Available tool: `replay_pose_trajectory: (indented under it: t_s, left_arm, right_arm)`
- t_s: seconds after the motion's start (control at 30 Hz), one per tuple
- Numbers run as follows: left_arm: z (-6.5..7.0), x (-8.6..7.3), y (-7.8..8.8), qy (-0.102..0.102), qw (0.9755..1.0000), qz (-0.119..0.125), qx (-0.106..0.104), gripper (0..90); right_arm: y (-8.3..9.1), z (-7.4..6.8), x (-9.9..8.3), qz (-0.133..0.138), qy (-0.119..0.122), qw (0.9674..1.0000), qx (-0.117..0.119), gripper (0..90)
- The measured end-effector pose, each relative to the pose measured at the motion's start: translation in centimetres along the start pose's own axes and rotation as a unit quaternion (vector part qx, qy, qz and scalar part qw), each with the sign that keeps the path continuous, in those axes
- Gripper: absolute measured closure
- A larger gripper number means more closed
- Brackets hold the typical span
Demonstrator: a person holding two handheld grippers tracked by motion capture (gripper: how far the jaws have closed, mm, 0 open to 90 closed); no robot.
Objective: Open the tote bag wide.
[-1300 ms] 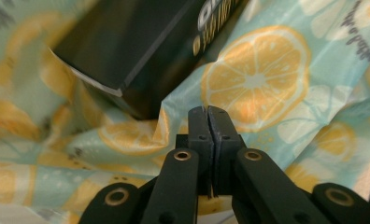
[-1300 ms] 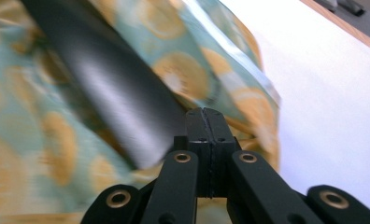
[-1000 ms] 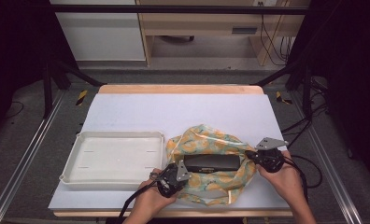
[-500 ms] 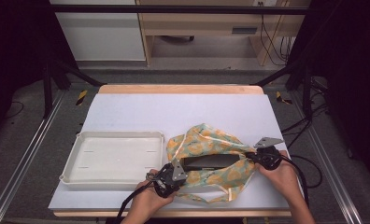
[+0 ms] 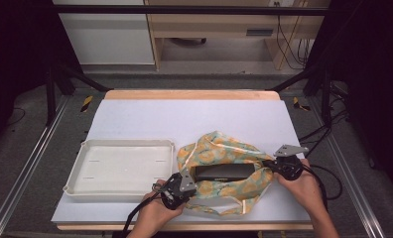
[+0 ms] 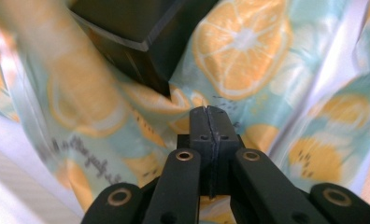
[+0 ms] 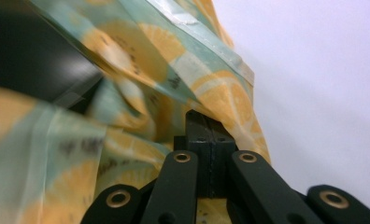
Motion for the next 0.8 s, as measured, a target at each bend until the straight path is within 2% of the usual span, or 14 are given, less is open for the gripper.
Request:
replay_pose_trajectory:
  t_s: [0.13, 0.17, 0.3, 0.43, 0.57, 0.63, 0.8]
  left_arm:
    - [-0.2, 1.6, 1.5, -0.004, 0.9998, 0.019, 0.002, 88.4]
    - [-0.3, 1.8, 1.7, -0.003, 0.9997, 0.022, -0.001, 88.1]
    - [-0.9, 2.9, 2.7, 0.009, 0.999, 0.042, -0.01, 83.2]
    - [-1.8, 3.8, 3.6, 0.02, 0.9976, 0.065, -0.008, 64.9]
    - [-2.5, 4.2, 4.5, 0.022, 0.9966, 0.08, 0.0, 43.5]
    - [-3.0, 4.2, 4.9, 0.025, 0.9964, 0.081, 0.004, 36.4]
    - [-4.3, 3.6, 5.5, 0.036, 0.9962, 0.079, 0.009, 25.2]
  right_arm:
    - [1.9, -0.8, 1.1, 0.025, 0.009, 0.9996, 0.006, 90.0]
    - [2.5, -1.1, 1.7, 0.034, 0.018, 0.9992, 0.005, 90.0]
    - [4.1, -2.1, 3.5, 0.04, 0.046, 0.9981, 0.007, 90.0]
    - [5.0, -3.3, 5.8, 0.048, 0.08, 0.9954, 0.02, 81.0]
    - [4.7, -4.0, 6.8, 0.039, 0.104, 0.9932, 0.036, 70.9]
    - [4.2, -4.2, 7.0, 0.026, 0.112, 0.9926, 0.04, 66.6]
    - [3.2, -4.8, 7.3, 0.006, 0.123, 0.9911, 0.05, 54.4]
Point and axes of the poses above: each handheld gripper's, and its own axes: y roughly backward along the jaws, x roughly out of its top, z roughly to its right, the point moved 4 cm from there along -y, roughly forward along the jaws, and after that the axes turned 6 degrees about y, right-handed, at the moved point
